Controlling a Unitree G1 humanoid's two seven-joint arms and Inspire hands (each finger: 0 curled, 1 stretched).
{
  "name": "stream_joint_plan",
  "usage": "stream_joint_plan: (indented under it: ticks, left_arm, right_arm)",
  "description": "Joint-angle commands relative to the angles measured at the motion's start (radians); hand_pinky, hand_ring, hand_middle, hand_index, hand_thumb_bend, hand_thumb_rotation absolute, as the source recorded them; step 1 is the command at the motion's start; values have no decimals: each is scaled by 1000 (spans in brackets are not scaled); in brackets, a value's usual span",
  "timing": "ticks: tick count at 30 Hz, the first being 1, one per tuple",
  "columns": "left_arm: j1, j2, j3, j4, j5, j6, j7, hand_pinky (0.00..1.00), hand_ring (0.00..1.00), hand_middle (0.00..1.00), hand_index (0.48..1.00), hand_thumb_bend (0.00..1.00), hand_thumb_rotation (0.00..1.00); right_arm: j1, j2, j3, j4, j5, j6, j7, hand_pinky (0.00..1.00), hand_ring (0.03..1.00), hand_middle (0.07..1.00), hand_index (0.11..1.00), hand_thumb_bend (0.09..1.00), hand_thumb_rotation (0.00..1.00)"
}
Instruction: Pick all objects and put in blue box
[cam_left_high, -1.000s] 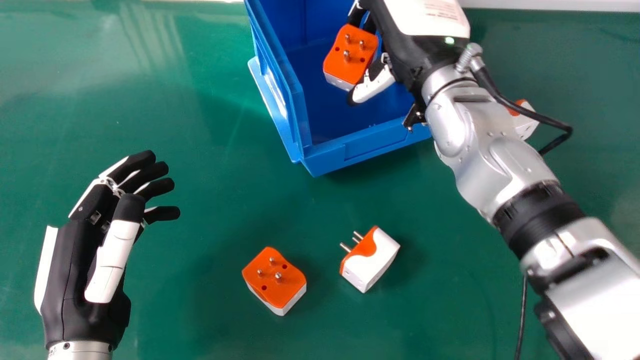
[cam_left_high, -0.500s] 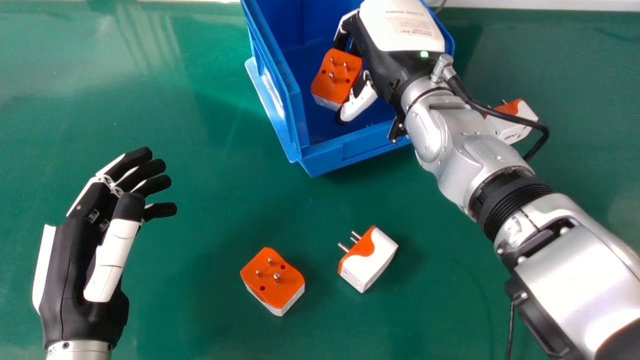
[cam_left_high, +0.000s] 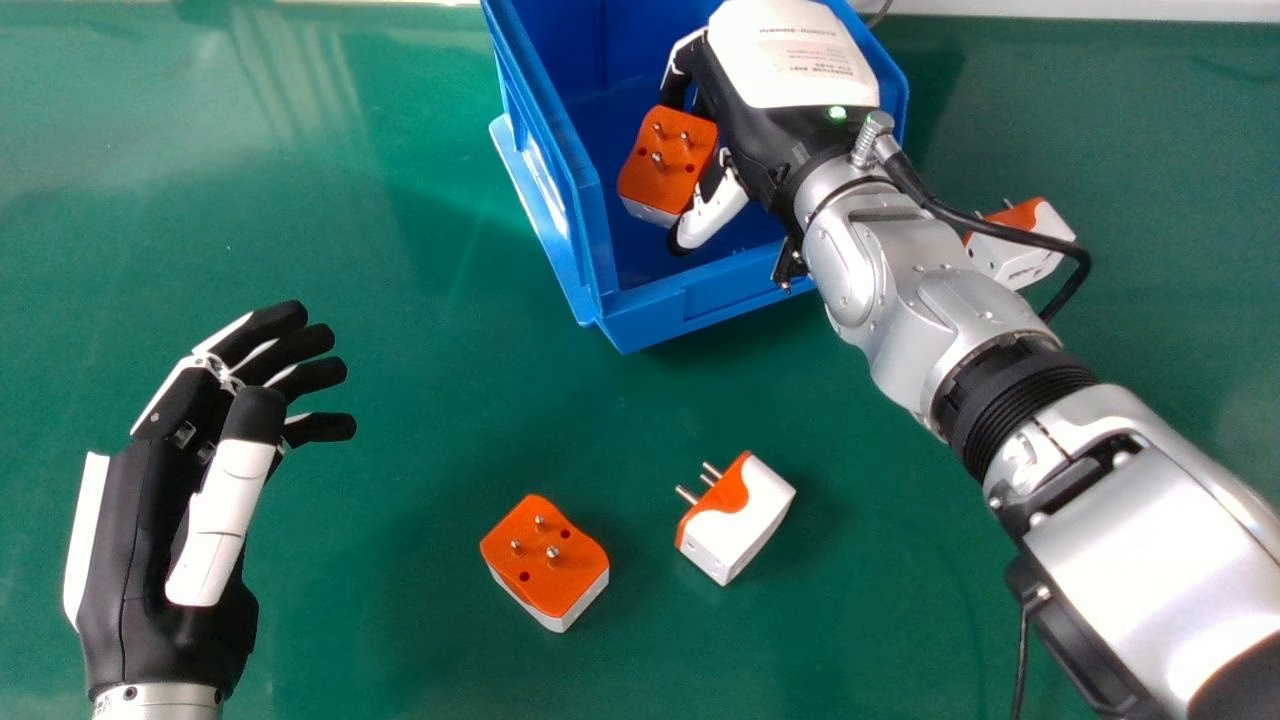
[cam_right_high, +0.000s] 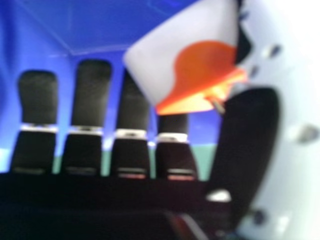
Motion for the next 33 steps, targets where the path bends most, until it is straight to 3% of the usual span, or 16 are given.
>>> stream_joint_plan:
  ticks: [1, 5, 10, 14, 16, 18, 22, 26, 29, 33]
  left_arm:
    - [10, -1, -1, -22, 3, -22, -3, 588, 719, 742, 731, 979, 687]
    - [10, 1, 0, -17, 5, -24, -4, 589, 719, 743, 733, 979, 689]
    - [1, 2, 3, 1, -3, -42, -15, 585, 715, 740, 731, 979, 691]
    - [0, 0, 6, 0, 10, -45, -7, 591, 718, 743, 733, 977, 692]
    - [2, -1, 6, -5, 17, -40, 1, 589, 715, 741, 731, 979, 694]
    - [3, -2, 4, -7, 23, -41, 6, 586, 713, 739, 730, 982, 695]
    - [3, -1, 2, -10, 20, -32, 11, 576, 705, 731, 724, 992, 697]
    - [3, -3, 1, -13, 17, -33, 12, 564, 694, 720, 713, 1000, 692]
    - [4, -3, 1, -14, 22, -37, 15, 563, 693, 720, 713, 998, 693]
    - [2, -1, 2, -9, 18, -43, 9, 563, 693, 719, 712, 999, 695]
  right_arm:
    - [-46, -13, 2, -11, 10, -5, -6, 321, 440, 537, 494, 495, 0]
    - [-40, -20, 4, -17, 9, -21, -7, 321, 440, 538, 495, 495, 0]
    - [-50, -8, 6, -15, 10, 22, 32, 315, 438, 527, 509, 495, 0]
    - [-58, -11, 56, -24, -34, 63, 52, 340, 453, 540, 510, 504, 26]
    - [-57, -14, 70, -32, -38, 70, 50, 487, 597, 668, 629, 631, 73]
    - [-58, -16, 83, -37, -42, 78, 49, 546, 654, 718, 678, 678, 92]
    - [-55, -20, 92, -44, -47, 76, 45, 681, 785, 833, 794, 790, 143]
    - [-53, -21, 97, -47, -50, 79, 41, 759, 855, 892, 854, 852, 163]
    - [-51, -22, 98, -49, -48, 77, 37, 767, 863, 899, 860, 861, 163]
    - [-49, -21, 100, -50, -47, 79, 41, 768, 866, 900, 862, 861, 157]
